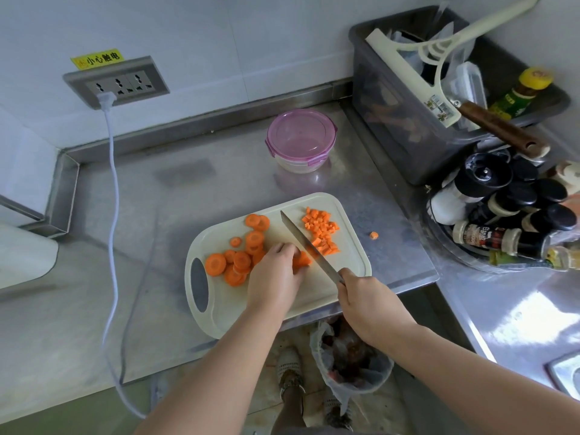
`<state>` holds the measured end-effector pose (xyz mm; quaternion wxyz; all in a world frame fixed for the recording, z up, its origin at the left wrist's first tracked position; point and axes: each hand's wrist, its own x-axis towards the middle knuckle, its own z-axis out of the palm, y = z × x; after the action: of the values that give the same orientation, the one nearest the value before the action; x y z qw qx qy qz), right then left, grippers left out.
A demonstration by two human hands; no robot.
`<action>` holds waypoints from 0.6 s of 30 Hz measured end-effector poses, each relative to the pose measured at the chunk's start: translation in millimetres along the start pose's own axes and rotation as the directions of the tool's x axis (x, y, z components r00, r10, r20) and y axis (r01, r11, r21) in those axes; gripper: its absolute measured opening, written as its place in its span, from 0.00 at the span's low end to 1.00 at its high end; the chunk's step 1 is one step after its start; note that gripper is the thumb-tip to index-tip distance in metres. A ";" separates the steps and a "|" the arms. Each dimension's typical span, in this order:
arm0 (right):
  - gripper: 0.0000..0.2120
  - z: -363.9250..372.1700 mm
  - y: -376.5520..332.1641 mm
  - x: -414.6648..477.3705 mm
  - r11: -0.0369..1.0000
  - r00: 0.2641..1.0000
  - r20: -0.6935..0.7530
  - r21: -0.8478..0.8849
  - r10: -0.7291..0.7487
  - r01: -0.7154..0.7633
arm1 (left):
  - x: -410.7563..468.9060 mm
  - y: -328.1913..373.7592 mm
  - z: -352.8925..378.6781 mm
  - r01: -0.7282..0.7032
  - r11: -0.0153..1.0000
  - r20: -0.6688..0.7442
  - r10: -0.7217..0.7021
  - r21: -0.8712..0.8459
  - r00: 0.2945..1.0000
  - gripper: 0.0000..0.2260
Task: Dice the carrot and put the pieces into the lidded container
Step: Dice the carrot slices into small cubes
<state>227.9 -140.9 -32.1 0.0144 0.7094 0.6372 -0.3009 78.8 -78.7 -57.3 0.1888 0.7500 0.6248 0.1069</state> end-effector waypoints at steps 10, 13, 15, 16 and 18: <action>0.10 7.2 -0.4 -6.9 0.995 1.000 0.016 -0.102 -0.014 0.015 | -2.4 -6.7 0.9 0.046 0.999 -0.005 -0.046 -0.010 0.999 0.11; 0.10 8.2 0.5 -6.2 0.993 1.000 0.015 -0.111 -0.022 0.024 | -1.3 -6.7 0.8 0.047 0.999 -0.001 -0.047 -0.014 0.999 0.10; 0.09 9.3 1.0 -5.7 0.993 0.999 0.026 -0.115 -0.022 0.025 | -0.4 -6.5 0.0 0.040 0.999 -0.001 -0.040 -0.009 0.999 0.09; 0.09 9.7 1.1 -5.4 0.993 0.999 0.032 -0.117 -0.024 0.027 | -0.1 -6.3 -0.1 0.041 0.999 0.000 -0.041 -0.011 0.999 0.09; 0.10 9.8 0.2 -4.9 0.992 0.999 0.044 -0.121 -0.020 0.025 | 0.5 -6.0 0.2 0.047 0.999 0.002 -0.047 -0.019 0.999 0.09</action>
<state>224.1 -149.3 -38.0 0.0677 0.6934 0.6619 -0.2766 73.6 -77.4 -60.0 0.1986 0.7333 0.6413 0.1077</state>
